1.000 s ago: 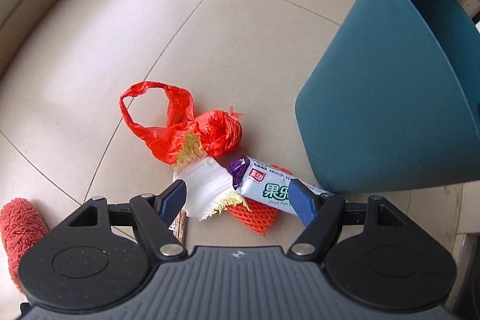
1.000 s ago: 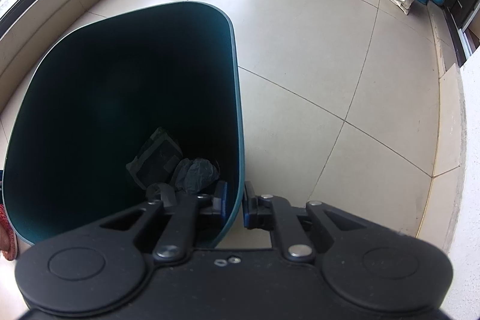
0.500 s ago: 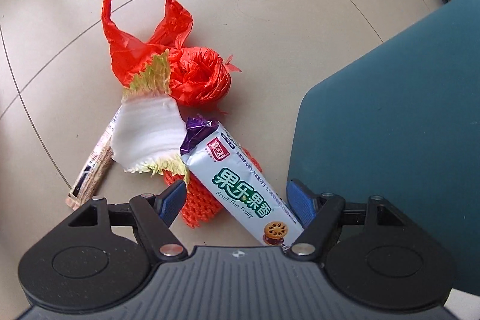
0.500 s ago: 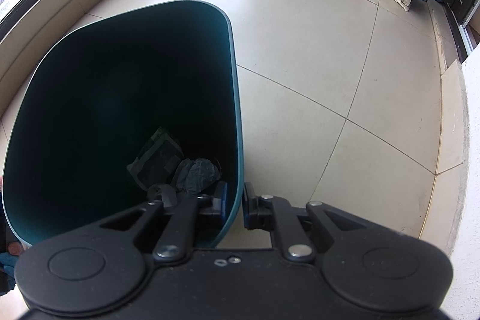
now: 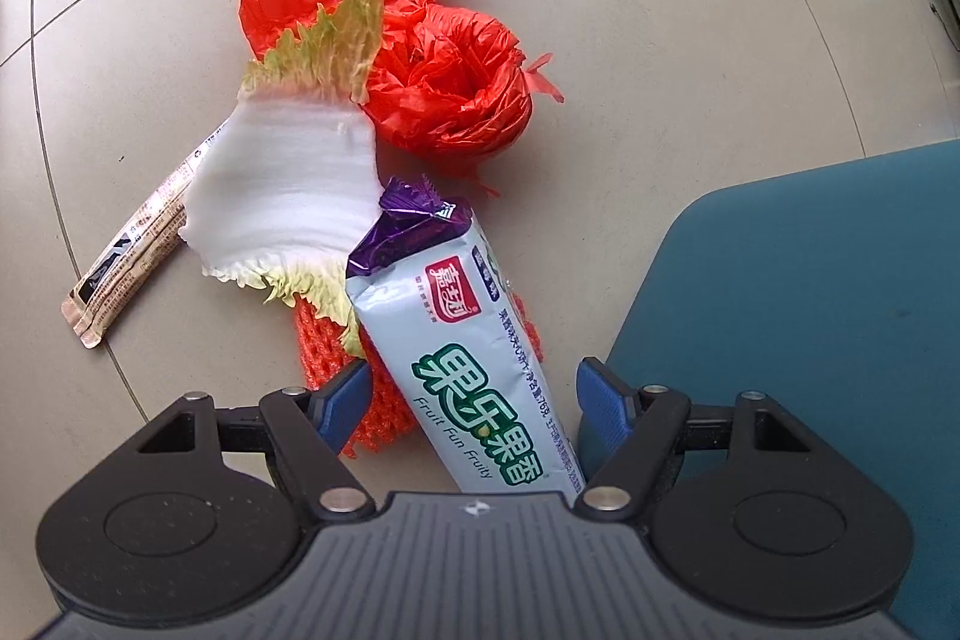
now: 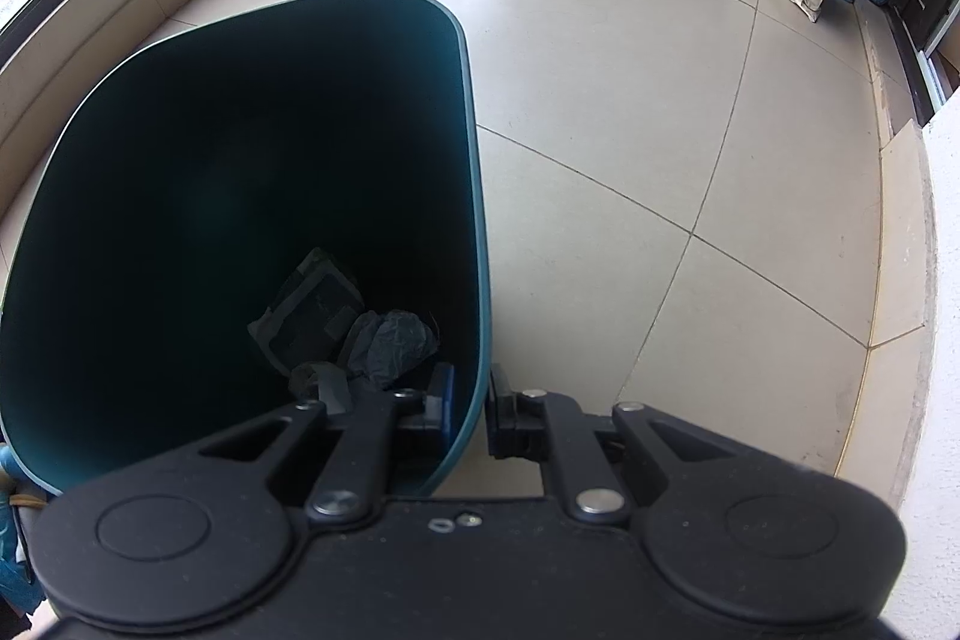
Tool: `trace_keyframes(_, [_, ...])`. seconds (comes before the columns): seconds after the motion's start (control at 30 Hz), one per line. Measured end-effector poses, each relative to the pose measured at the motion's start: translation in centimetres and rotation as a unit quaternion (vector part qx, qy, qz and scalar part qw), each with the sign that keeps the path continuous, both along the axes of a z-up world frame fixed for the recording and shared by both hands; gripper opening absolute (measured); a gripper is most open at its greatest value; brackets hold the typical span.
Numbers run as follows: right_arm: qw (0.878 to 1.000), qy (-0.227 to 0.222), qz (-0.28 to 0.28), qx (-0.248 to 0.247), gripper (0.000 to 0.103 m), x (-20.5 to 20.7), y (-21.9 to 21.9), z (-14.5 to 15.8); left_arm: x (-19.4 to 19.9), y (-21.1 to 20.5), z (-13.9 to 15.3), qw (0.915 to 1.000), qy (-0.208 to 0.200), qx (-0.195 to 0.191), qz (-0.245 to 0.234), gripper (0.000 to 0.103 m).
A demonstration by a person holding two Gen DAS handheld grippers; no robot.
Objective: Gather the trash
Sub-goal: 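Return the left tool to the pile and grasp the white biscuit pack, then carry the biscuit pack with the left tool into the bin and release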
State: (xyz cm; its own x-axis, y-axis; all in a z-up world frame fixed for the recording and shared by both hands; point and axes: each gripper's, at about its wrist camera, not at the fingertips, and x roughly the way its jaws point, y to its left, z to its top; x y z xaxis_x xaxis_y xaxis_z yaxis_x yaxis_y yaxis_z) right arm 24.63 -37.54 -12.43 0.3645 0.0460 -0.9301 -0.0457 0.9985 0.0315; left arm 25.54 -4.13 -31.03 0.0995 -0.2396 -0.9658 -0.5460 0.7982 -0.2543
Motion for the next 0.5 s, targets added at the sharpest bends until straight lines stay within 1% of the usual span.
trace_keyframes(0.07, [1.0, 0.001, 0.0, -0.001, 0.009, 0.1, 0.0, 0.1, 0.1, 0.1, -0.5, 1.0, 0.006, -0.001, 0.003, 0.073])
trace_keyframes(0.1, [1.0, 0.0, 0.0, -0.001, 0.009, 0.1, 0.1, 0.0, -0.1, 0.2, -0.6, 1.0, 0.006, -0.002, 0.006, 0.07])
trace_keyframes(0.13, [1.0, 0.0, 0.0, -0.002, 0.009, 0.1, 0.2, 0.0, -0.1, 0.3, -0.7, 1.0, 0.006, -0.004, 0.006, 0.065])
trace_keyframes(0.17, [1.0, 0.0, -0.001, -0.001, 0.009, 0.1, 0.2, 0.0, -0.2, 0.2, -0.8, 0.9999, 0.008, -0.008, 0.001, 0.056])
trace_keyframes(0.2, [1.0, 0.0, -0.001, -0.001, 0.009, 0.1, 0.3, 0.0, -0.1, 0.0, -0.9, 0.9998, 0.013, -0.008, -0.011, 0.051])
trace_keyframes(0.27, [1.0, -0.001, 0.001, -0.003, 0.009, 0.1, 0.4, -0.1, -0.1, -0.7, -0.9, 0.9991, 0.018, 0.008, -0.038, 0.05])
trace_keyframes(0.3, [1.0, -0.001, 0.001, -0.004, 0.009, 0.1, 0.5, -0.1, -0.2, -0.9, -0.8, 0.9989, 0.017, 0.012, -0.043, 0.049])
trace_keyframes(0.5, [1.0, -0.008, 0.006, -0.009, 0.009, -0.3, 0.8, -0.1, -1.8, -1.0, 1.3, 0.9977, 0.007, 0.01, -0.066, 0.045])
